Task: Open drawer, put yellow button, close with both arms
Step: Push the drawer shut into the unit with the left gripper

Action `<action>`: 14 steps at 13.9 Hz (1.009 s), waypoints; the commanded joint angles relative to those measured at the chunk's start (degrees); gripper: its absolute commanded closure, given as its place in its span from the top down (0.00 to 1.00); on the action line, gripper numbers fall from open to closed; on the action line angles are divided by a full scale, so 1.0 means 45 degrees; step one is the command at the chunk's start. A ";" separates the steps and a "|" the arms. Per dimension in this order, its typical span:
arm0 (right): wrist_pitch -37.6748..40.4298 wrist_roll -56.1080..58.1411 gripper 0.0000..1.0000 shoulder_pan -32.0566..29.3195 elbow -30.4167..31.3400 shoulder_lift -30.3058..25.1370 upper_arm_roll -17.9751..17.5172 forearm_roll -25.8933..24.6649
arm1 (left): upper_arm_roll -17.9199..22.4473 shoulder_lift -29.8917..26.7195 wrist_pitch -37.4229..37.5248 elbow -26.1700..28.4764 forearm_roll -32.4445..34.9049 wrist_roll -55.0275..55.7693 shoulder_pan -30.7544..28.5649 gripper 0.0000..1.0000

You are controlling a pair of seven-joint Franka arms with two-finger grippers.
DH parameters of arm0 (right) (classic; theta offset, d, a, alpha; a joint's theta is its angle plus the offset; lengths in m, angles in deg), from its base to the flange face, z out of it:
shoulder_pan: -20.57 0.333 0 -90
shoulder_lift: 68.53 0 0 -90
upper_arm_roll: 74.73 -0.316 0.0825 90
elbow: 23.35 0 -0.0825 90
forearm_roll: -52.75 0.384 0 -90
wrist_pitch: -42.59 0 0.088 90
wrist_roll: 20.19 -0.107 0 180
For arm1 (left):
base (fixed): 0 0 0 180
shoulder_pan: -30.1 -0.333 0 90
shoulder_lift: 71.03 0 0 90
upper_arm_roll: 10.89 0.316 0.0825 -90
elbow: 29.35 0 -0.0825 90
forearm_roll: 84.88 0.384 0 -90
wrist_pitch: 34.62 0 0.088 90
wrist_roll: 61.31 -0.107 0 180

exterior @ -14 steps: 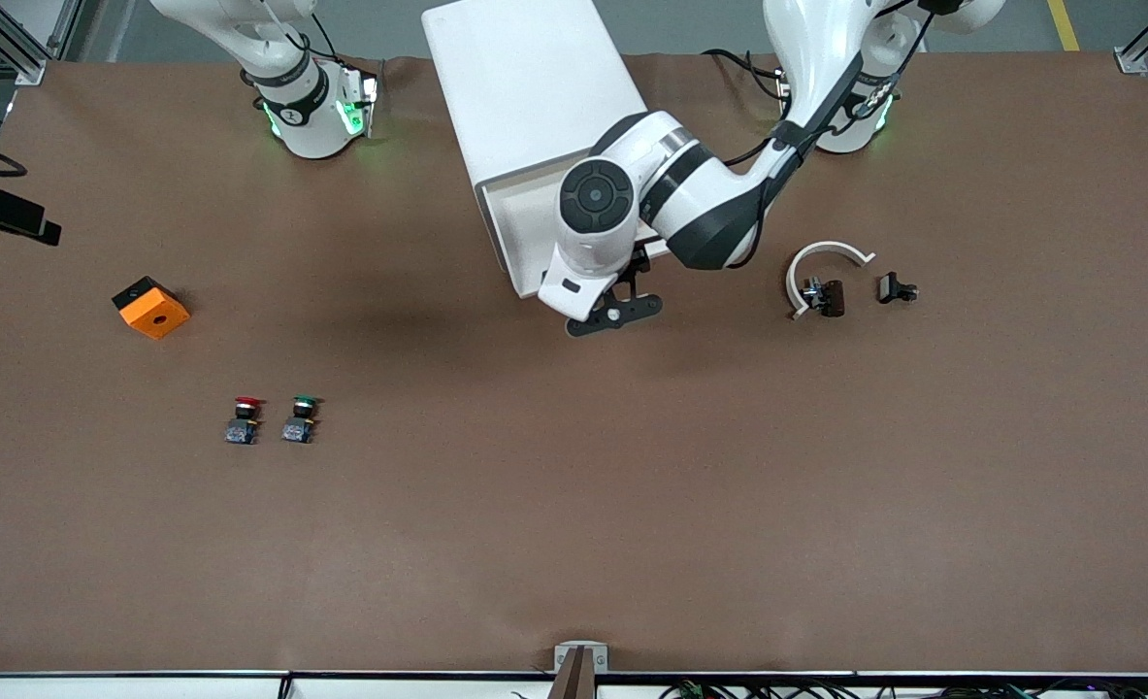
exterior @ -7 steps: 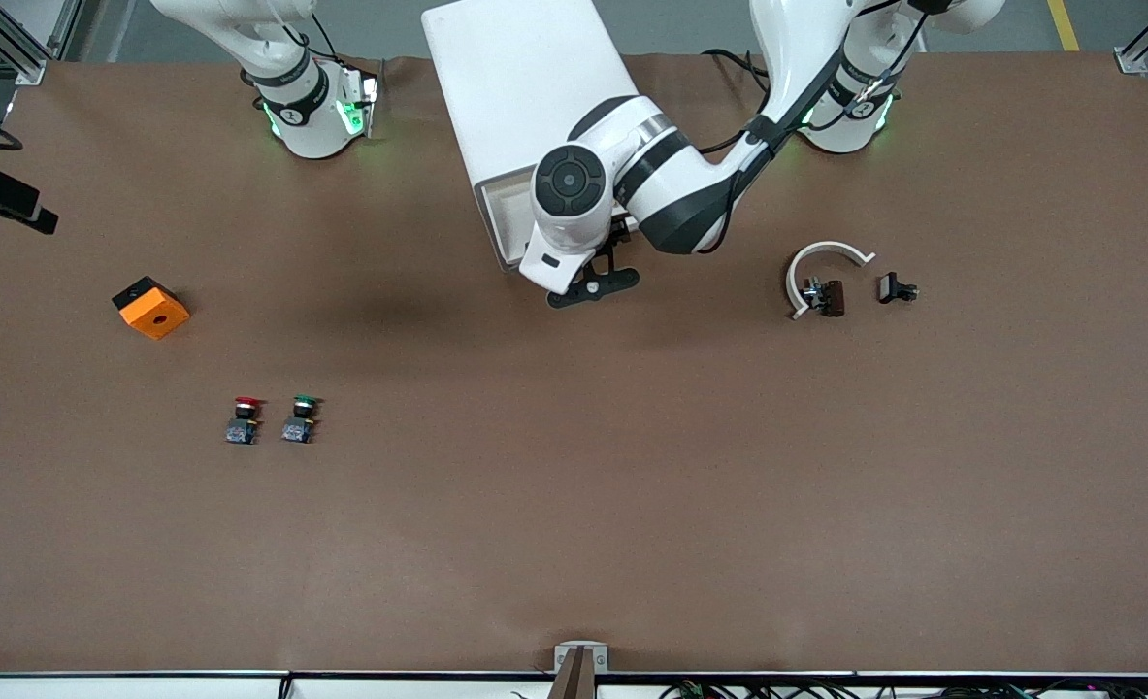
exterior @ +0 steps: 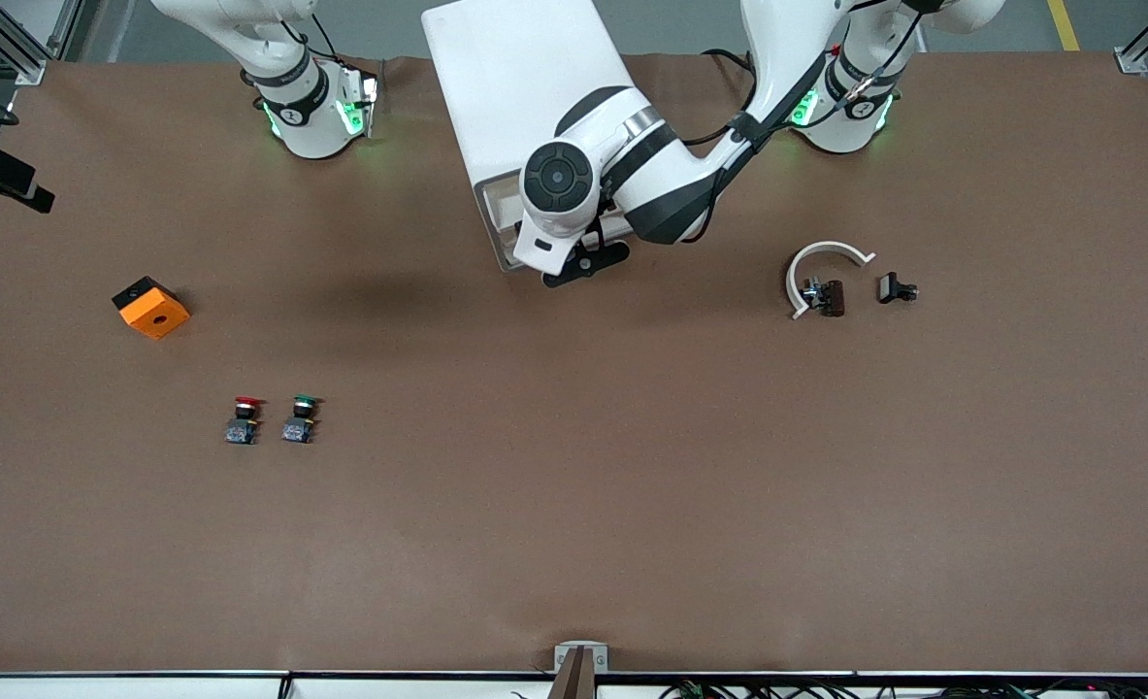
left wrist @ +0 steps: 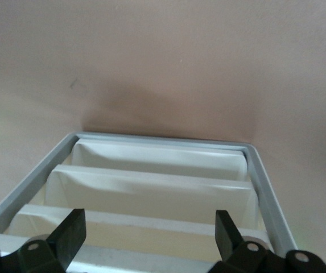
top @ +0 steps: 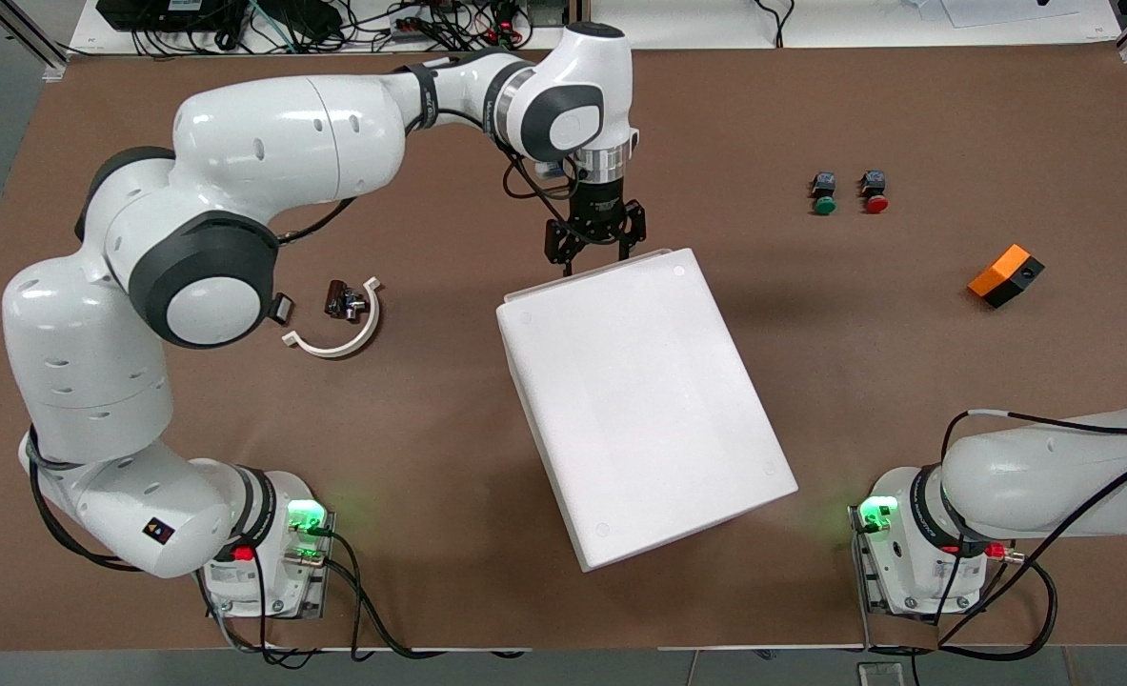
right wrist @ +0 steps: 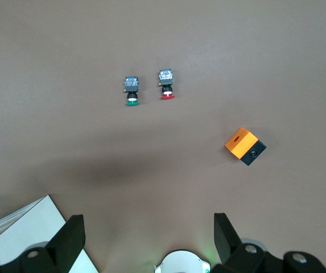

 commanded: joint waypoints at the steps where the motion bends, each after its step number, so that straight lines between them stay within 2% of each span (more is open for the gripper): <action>1: -0.0356 0.0003 1.00 -0.0099 0.0399 -0.0545 -0.0128 -0.0121 | -0.0331 -0.0129 0.0065 0.0303 -0.0709 0.0519 0.0009 1.00; 7: -0.0766 0.0373 1.00 -0.0040 0.0399 -0.0506 -0.0186 -0.0648 | -0.0331 0.0008 0.0045 0.0421 -0.2018 0.0519 -0.0088 1.00; 9: -0.0981 0.1405 1.00 -0.0079 0.0419 -0.0506 -0.0128 -0.0669 | -0.0331 0.0067 0.0045 0.0480 -0.2410 0.0519 -0.0147 1.00; 14: -0.0943 0.1449 1.00 -0.0157 0.0633 -0.0584 -0.0128 -0.0533 | -0.0312 0.0262 0.0026 0.0655 -0.2802 0.0519 -0.0186 1.00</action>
